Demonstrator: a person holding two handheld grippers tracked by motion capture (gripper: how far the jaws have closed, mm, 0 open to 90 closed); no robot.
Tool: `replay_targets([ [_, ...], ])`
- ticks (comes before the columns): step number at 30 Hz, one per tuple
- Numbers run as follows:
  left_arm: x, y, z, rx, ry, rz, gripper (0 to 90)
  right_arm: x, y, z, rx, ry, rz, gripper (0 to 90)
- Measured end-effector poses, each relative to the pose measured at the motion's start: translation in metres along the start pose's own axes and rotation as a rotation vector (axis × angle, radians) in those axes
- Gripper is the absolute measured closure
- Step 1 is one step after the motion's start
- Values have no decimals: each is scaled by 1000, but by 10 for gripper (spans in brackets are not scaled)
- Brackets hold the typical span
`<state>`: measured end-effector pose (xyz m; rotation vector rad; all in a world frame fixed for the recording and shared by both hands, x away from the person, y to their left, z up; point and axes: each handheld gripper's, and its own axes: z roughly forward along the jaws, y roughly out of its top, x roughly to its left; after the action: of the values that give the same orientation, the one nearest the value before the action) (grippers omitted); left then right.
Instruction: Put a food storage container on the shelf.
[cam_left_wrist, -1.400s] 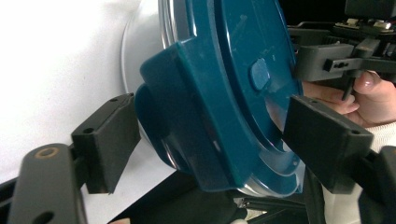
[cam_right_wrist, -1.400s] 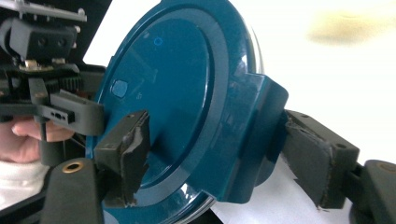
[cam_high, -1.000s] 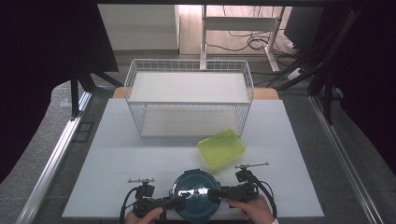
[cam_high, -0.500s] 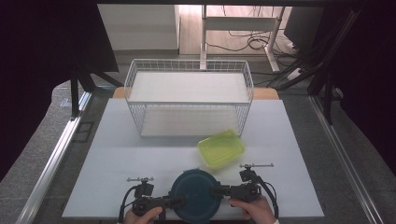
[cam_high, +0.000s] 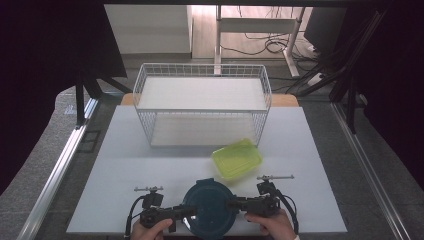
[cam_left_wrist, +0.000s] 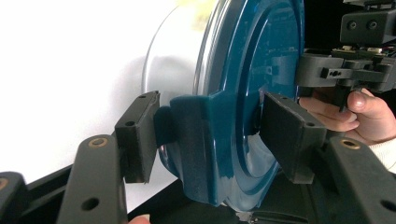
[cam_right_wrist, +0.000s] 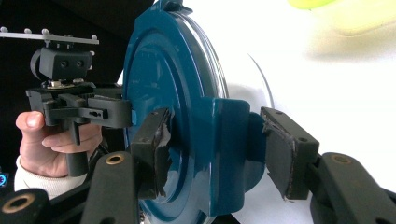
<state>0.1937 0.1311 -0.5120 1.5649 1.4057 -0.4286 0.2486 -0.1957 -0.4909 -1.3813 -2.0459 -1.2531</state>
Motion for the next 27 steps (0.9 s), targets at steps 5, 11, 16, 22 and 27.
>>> replay_targets([
  [5, -1, 0, -1, -1, 6, 15, 396, 0, 0, 0, 0, 1, -2, 450],
  [11, -2, 2, -3, -7, 12, 31, 397, 2, 1, 1, -7, 4, -8, 449],
  [16, -4, 2, -6, -12, 17, 47, 399, 5, 2, 1, -5, 7, -21, 450],
  [22, -5, 3, -6, -17, 24, 48, 399, 4, 4, 1, -6, 12, -16, 449],
  [27, -4, 5, -7, -16, 26, 51, 399, 3, 6, 3, -3, 16, -18, 448],
])
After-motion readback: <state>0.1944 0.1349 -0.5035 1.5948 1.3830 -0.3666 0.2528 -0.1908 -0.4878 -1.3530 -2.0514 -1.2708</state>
